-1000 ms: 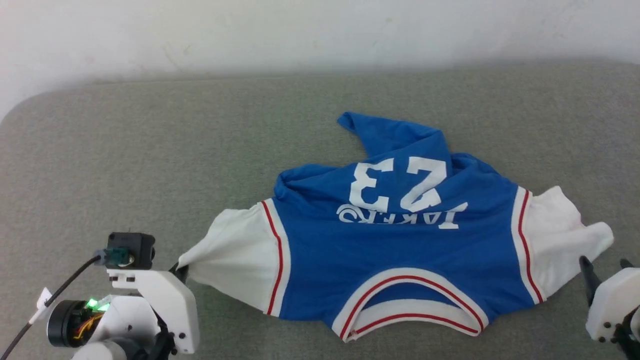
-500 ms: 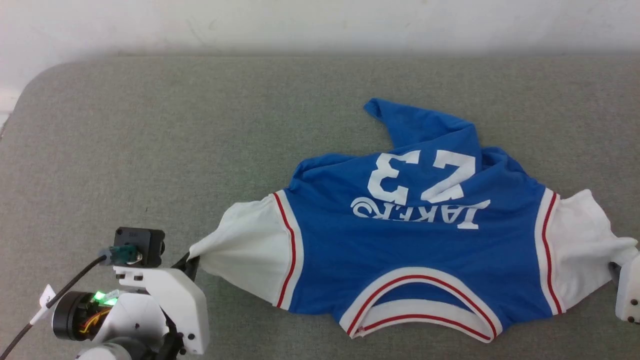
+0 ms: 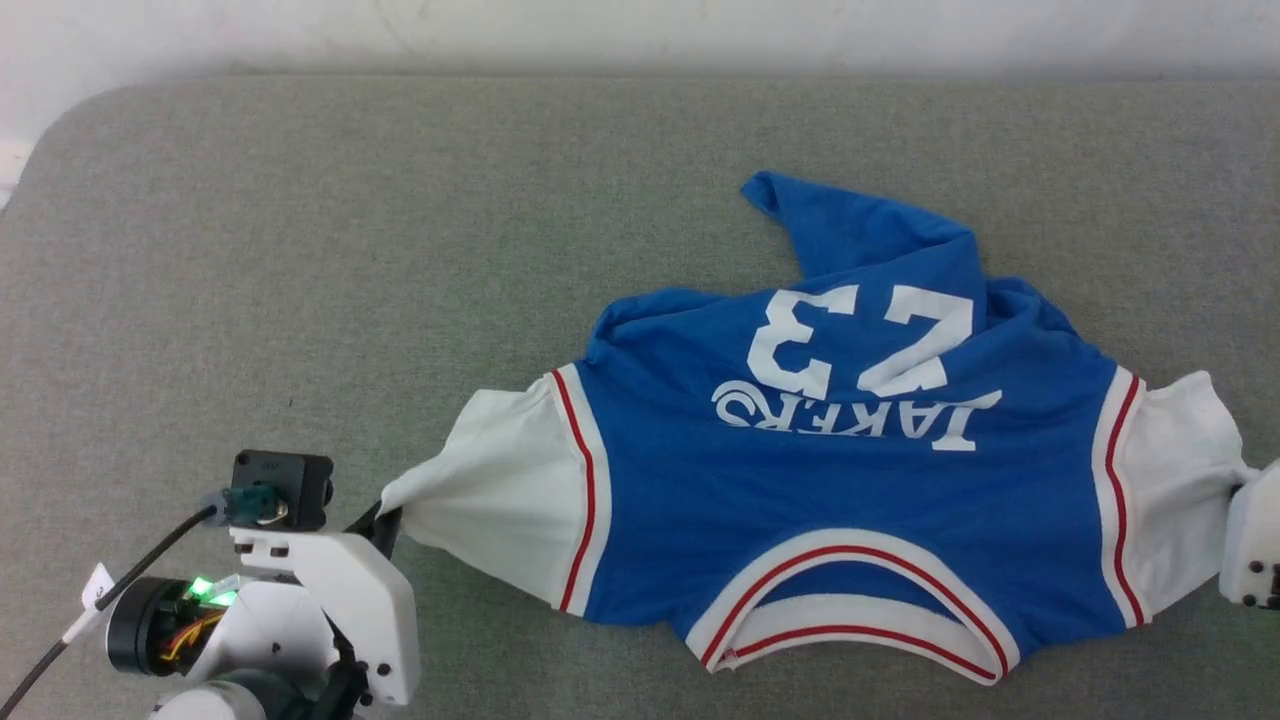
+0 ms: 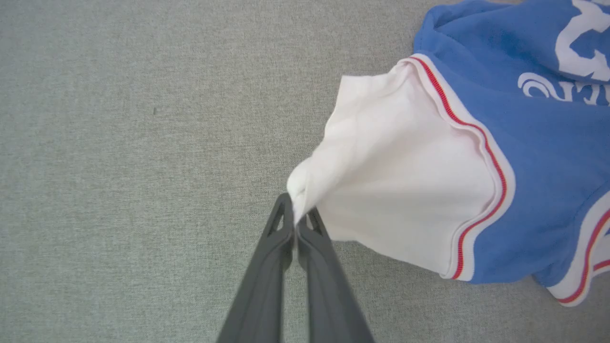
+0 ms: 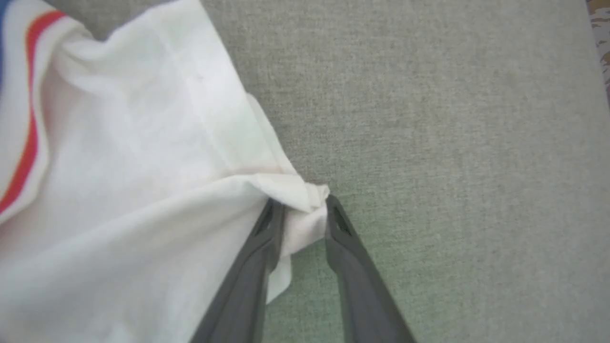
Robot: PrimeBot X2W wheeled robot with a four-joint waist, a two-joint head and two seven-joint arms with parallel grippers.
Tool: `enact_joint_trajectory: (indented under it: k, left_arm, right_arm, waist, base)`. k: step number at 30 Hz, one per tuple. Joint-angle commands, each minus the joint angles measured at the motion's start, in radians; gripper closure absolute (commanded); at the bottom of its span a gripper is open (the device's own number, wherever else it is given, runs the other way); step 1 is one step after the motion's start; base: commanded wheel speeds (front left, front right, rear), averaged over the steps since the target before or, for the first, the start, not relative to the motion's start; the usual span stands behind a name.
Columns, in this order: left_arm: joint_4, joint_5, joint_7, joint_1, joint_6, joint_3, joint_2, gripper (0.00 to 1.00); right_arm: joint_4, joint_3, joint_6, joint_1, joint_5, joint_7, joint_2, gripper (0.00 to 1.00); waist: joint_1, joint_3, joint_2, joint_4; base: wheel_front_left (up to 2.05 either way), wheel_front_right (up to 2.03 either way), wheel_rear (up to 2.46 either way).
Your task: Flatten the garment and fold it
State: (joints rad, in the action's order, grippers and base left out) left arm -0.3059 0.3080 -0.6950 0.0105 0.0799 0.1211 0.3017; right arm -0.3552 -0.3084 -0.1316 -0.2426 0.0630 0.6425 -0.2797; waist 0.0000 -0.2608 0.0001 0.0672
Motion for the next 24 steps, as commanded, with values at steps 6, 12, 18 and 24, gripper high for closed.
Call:
enact_joint_trajectory:
  k: [6,12,18,24]
  left_arm:
    - [0.021,0.006,0.009,-0.005,-0.001,-0.005,0.007,1.0]
    - [0.018,0.032,0.059,0.009,-0.004,-0.026,0.001,1.0]
    - [-0.044,0.064,0.133,-0.003,-0.021,-0.082,0.019,1.0]
    - [-0.144,0.175,0.23,-0.071,-0.052,-0.169,0.004,1.0]
  right_arm:
    - [-0.034,0.015,0.001,0.037,0.014,0.004,0.007,1.0]
    - [0.099,0.04,0.001,0.044,0.067,-0.029,-0.016,1.0]
    - [0.308,0.11,0.001,0.03,0.189,-0.057,-0.103,1.0]
    - [0.471,0.123,0.001,-0.061,0.329,-0.084,-0.148,1.0]
  waist:
    - [0.0,0.054,-0.0001,-0.017]
    - [0.0,0.133,-0.0001,-0.039]
    - [0.0,0.205,-0.0001,-0.06]
    - [0.0,0.256,-0.0001,-0.08]
  base:
    - [0.0,0.0,0.0]
    - [0.0,0.0,0.0]
    - [0.0,0.0,0.0]
    - [0.0,0.0,0.0]
